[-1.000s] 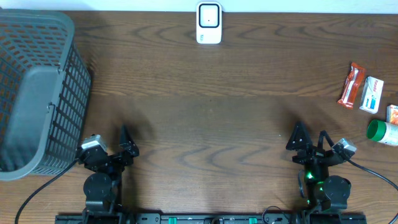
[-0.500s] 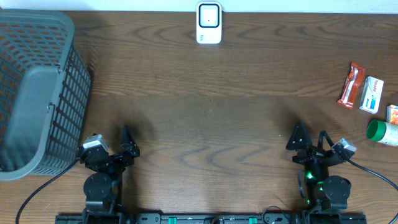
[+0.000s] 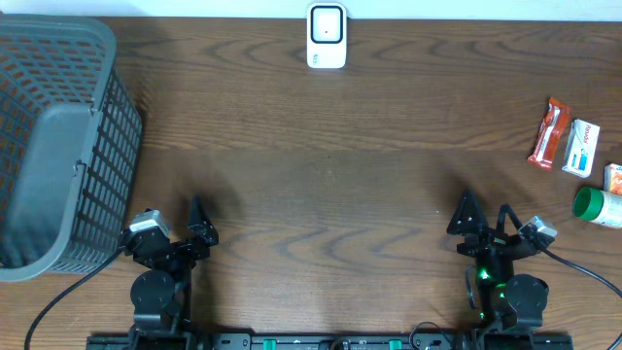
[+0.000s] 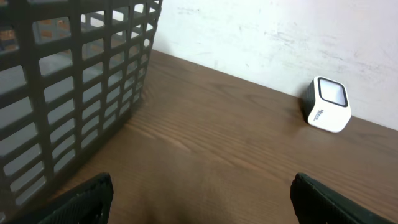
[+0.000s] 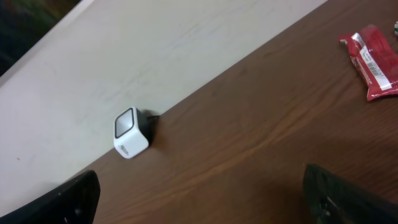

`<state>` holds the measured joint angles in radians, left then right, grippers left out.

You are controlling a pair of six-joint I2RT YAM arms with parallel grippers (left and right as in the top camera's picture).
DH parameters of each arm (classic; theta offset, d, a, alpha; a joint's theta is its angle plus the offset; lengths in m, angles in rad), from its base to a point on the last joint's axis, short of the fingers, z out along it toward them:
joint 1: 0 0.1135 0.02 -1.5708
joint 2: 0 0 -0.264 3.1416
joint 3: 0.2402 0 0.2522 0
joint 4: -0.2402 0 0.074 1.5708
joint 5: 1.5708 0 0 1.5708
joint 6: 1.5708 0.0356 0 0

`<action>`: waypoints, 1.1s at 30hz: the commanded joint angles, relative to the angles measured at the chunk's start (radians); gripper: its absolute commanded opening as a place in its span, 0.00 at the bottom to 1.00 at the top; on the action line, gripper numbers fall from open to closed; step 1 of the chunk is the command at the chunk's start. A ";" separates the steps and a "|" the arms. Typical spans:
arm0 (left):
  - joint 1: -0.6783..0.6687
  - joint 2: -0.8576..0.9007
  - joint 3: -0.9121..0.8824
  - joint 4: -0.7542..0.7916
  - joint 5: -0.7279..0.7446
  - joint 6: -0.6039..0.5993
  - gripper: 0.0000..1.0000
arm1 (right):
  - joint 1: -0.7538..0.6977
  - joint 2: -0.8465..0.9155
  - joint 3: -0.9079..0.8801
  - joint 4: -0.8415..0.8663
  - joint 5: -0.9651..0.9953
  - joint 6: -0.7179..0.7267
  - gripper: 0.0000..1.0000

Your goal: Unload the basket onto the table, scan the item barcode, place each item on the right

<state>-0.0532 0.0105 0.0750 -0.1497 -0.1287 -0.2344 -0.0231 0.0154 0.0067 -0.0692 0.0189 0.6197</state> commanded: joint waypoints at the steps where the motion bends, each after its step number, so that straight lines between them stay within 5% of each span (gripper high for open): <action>1: 0.005 -0.007 -0.032 -0.002 0.016 0.016 0.92 | 0.010 -0.011 -0.001 -0.003 0.009 -0.011 0.99; 10: 0.005 -0.007 -0.032 -0.002 0.016 0.016 0.91 | 0.010 -0.011 -0.001 -0.003 0.010 -0.026 0.99; 20: 0.005 -0.007 -0.032 -0.002 0.016 0.016 0.92 | 0.009 -0.011 -0.002 -0.006 0.002 -0.560 0.99; 33: 0.005 -0.006 -0.032 -0.002 0.016 0.016 0.91 | 0.007 -0.010 -0.001 -0.005 0.002 -0.569 0.99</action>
<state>-0.0532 0.0105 0.0750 -0.1497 -0.1287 -0.2344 -0.0231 0.0147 0.0067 -0.0700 0.0185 0.0780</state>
